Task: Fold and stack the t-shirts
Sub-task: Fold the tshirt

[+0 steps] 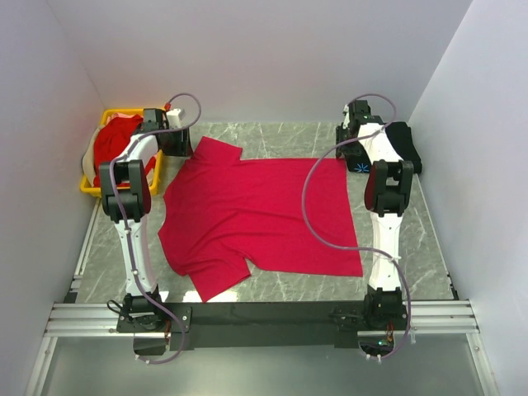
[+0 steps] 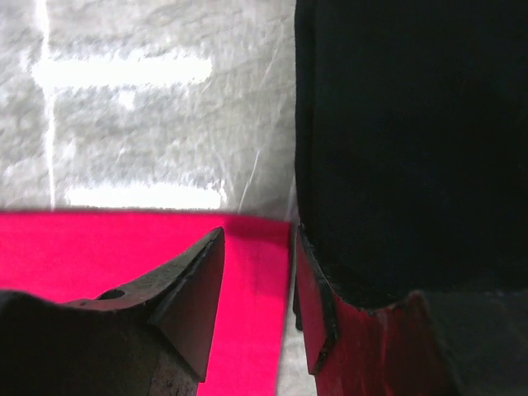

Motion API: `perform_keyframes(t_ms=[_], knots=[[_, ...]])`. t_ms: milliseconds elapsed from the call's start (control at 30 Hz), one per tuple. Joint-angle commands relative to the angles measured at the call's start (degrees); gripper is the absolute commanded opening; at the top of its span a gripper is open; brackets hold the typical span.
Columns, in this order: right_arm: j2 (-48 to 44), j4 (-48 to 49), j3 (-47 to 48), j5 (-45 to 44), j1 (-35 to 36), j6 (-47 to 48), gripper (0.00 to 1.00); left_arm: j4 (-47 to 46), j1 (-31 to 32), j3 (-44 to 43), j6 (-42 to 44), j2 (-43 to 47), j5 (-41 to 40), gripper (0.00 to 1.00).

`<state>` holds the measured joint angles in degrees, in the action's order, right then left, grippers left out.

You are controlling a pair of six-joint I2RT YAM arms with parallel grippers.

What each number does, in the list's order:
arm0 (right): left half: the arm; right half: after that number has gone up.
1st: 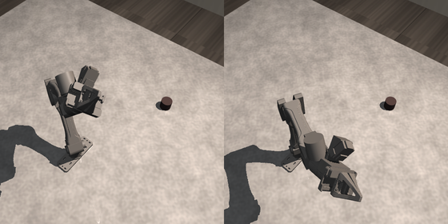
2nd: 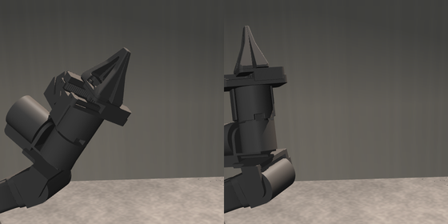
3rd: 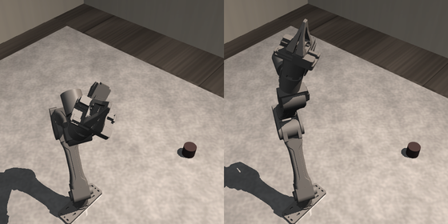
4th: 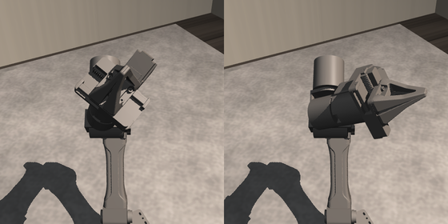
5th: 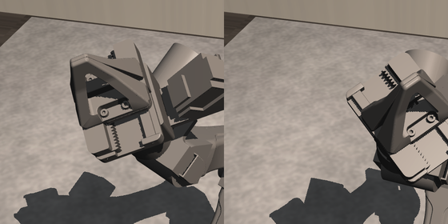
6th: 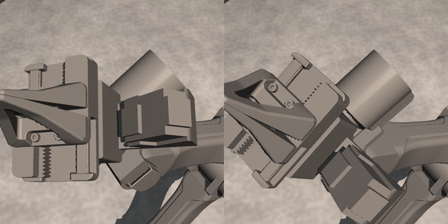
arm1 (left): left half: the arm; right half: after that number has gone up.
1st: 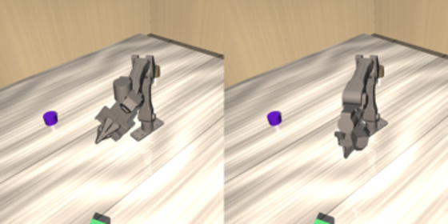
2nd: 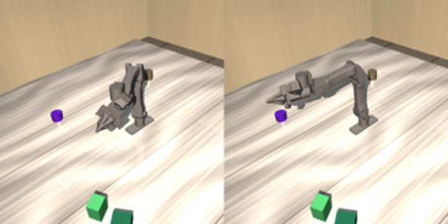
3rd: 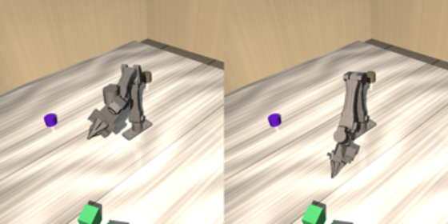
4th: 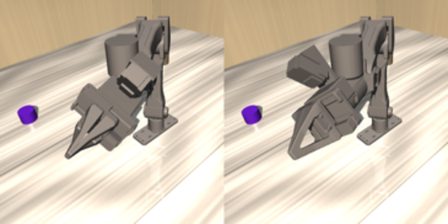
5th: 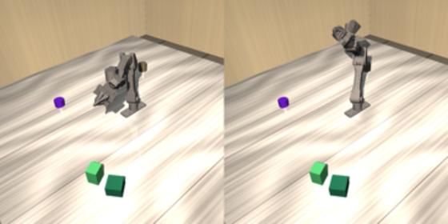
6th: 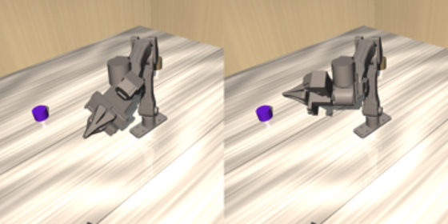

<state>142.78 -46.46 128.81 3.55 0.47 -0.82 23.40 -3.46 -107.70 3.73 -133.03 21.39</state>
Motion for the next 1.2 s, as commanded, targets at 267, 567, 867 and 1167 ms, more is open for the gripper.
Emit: perform_keyframes(t_ms=[267, 567, 867, 1167], knots=[[3.82, -1.62, 3.46, 1.89, -0.12, -1.03, 0.0, -0.37, 0.04, -2.69, -0.39, -1.7, -1.0, 0.61], [1.54, 0.66, 1.35, 4.01, -0.21, 0.11, 0.0, 0.6, 0.74, -3.39, -0.03, -3.72, 4.01, 0.59], [-0.04, 2.77, 1.27, 4.36, -0.21, 0.29, 0.0, -0.63, 0.92, -4.71, -1.88, -5.57, 9.81, 0.45], [-0.92, 4.88, 1.26, 3.75, -0.21, 0.29, 0.0, -3.35, 1.62, -5.15, -3.29, -5.84, 9.83, 0.14]])
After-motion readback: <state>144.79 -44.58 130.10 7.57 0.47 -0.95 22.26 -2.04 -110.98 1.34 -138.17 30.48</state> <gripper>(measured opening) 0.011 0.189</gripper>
